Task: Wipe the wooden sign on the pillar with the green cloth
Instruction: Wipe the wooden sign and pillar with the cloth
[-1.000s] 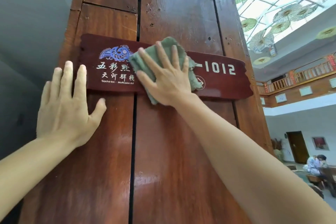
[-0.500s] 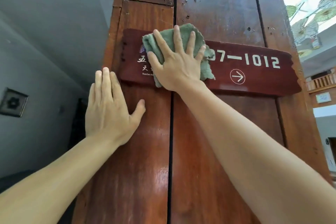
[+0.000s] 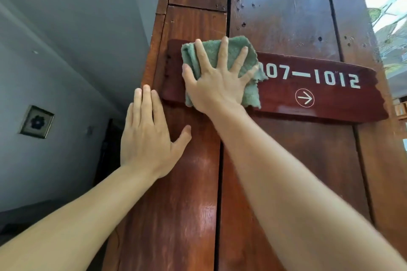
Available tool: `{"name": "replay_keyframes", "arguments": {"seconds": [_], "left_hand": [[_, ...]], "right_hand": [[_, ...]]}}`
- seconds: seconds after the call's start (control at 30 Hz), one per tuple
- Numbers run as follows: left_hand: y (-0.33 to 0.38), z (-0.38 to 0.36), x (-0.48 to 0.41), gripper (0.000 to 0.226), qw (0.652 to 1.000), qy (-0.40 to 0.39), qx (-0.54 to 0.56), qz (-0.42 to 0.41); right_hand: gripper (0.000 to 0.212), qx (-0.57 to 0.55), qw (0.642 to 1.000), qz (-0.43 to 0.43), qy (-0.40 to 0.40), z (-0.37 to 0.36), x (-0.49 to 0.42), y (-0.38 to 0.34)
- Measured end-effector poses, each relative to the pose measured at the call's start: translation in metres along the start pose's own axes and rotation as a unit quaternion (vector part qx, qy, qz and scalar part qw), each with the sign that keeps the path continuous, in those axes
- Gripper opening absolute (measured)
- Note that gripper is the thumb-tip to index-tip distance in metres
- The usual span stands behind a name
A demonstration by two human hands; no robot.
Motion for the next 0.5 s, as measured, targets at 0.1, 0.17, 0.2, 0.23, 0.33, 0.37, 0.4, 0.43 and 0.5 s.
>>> {"name": "replay_keyframes", "arguments": {"seconds": [0.1,0.17,0.2,0.23,0.33,0.37,0.4,0.43,0.5], "left_hand": [[-0.001,-0.001,0.001,0.104,1.0,-0.005,0.004,-0.002],[-0.002,-0.002,0.001,0.103,1.0,-0.003,0.007,0.001],[-0.002,-0.002,0.001,0.102,1.0,-0.003,0.003,0.003],[-0.001,-0.002,0.001,0.101,1.0,-0.004,-0.001,0.002],[0.002,-0.002,0.003,0.099,1.0,-0.008,-0.002,0.013],[0.004,-0.002,0.004,0.099,1.0,-0.008,-0.004,0.018],[0.005,-0.002,0.004,0.098,1.0,-0.007,-0.005,0.023],[0.005,-0.002,0.004,0.098,1.0,-0.01,-0.006,0.025],[0.007,-0.001,0.004,0.1,0.999,-0.016,-0.01,0.027]], "right_hand": [[0.068,-0.002,0.999,0.047,-0.001,-0.009,0.017,-0.025],[0.064,0.031,0.973,0.227,-0.009,-0.005,0.022,-0.018],[0.062,0.045,0.956,0.29,-0.018,0.001,0.016,-0.002],[0.061,0.054,0.949,0.31,-0.032,0.007,0.007,0.018],[0.061,0.032,0.994,0.094,-0.038,0.02,-0.025,0.087],[0.063,0.012,0.999,-0.022,-0.025,0.019,-0.026,0.1],[0.064,0.005,0.994,-0.106,-0.012,0.016,-0.02,0.102],[0.066,0.005,0.99,-0.144,-0.004,0.012,-0.012,0.095],[0.068,0.0,0.997,-0.078,0.0,0.006,0.008,0.077]]}}
Point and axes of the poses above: each hand's wrist, its own x-axis away from the middle knuckle, its own z-axis out of the back of the hand, y = z × x, the point moved 4 cm from there along -x, towards the middle knuckle, and after that the axes turned 2 degrees about -z, right-handed, at the moved point
